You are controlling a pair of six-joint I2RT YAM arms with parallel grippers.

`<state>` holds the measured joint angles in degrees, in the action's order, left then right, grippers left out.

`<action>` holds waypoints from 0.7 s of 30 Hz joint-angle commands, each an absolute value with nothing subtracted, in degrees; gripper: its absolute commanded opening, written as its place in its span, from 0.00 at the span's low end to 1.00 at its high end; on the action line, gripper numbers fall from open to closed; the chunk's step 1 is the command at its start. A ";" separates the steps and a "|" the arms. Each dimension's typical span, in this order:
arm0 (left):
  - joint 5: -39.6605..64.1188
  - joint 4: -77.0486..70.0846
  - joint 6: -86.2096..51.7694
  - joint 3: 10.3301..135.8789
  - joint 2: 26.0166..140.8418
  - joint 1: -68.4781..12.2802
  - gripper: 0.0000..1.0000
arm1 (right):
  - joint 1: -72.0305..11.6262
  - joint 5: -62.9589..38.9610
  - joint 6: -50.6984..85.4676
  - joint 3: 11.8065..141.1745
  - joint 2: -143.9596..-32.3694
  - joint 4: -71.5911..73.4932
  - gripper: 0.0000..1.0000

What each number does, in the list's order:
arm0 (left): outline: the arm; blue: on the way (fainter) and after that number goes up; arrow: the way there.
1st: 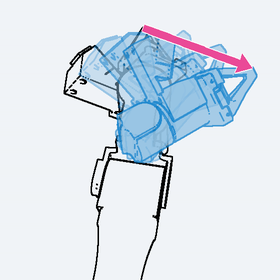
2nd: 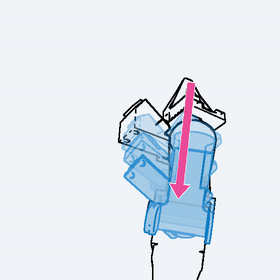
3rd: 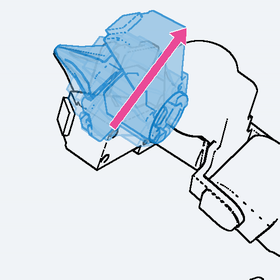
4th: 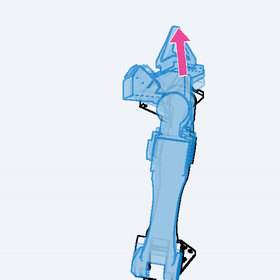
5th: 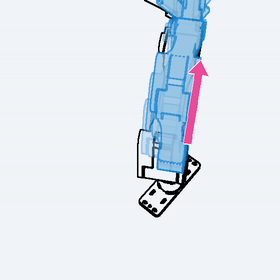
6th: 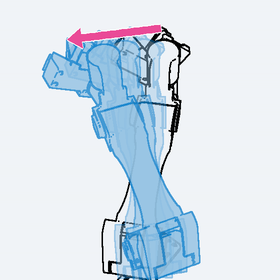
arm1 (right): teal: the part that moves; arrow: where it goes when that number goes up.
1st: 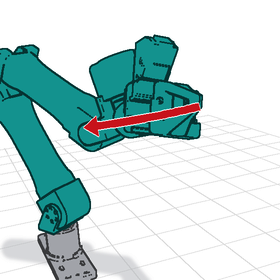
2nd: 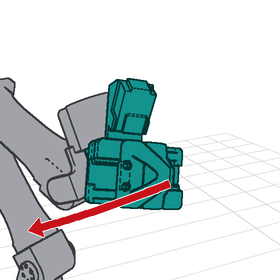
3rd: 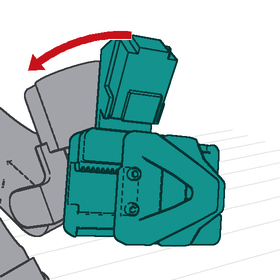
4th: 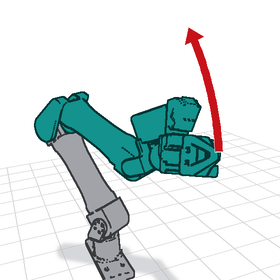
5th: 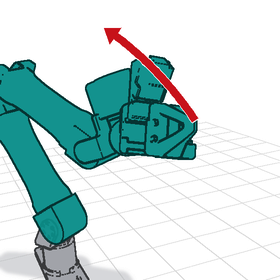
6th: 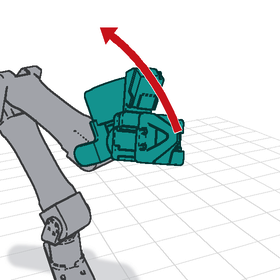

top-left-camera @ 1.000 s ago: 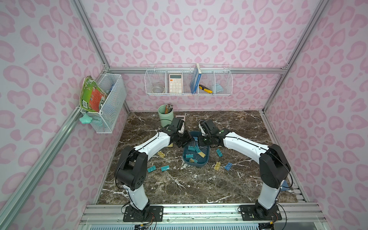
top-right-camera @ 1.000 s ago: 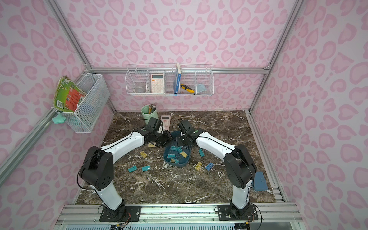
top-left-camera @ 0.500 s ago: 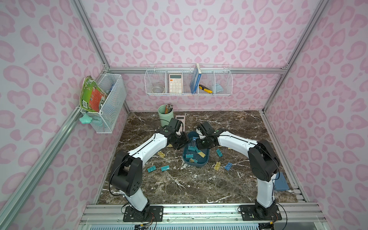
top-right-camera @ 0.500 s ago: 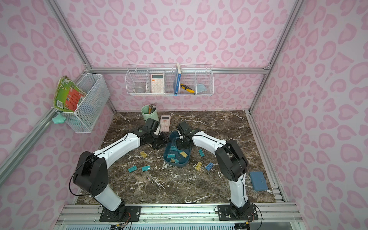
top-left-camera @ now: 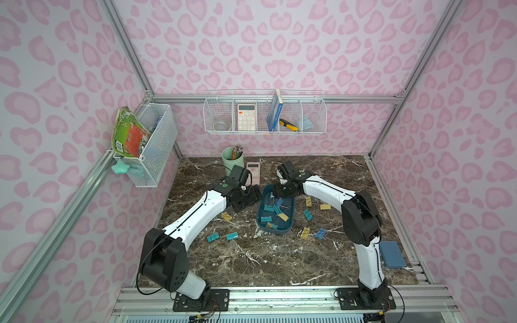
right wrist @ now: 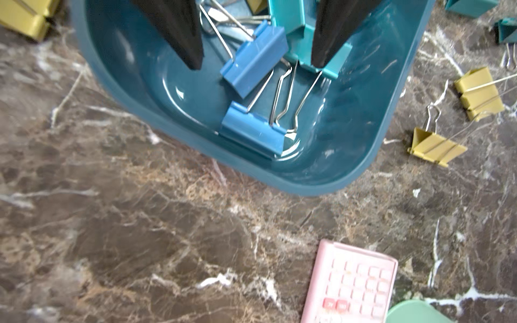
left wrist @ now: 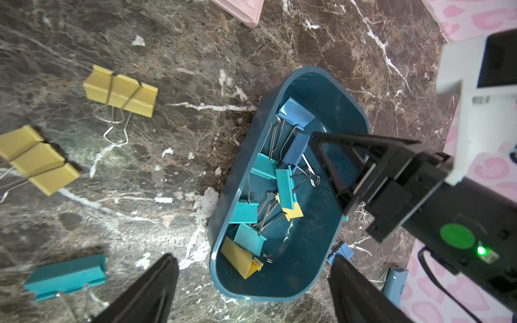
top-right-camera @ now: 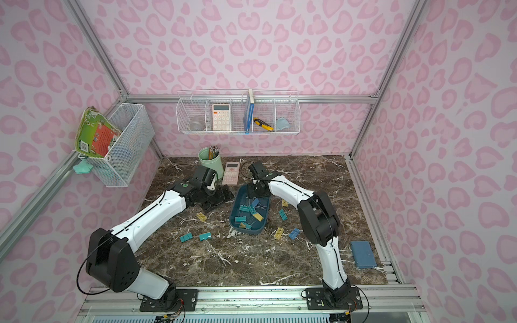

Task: Take out the binder clips from the storage box
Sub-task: Pick up the binder clip from the storage box.

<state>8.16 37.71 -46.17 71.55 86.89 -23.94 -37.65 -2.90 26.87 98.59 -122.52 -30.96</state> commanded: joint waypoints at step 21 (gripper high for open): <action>0.05 44.81 -44.10 67.25 77.32 -23.29 0.99 | -39.20 6.55 36.97 109.16 -135.59 -32.93 0.74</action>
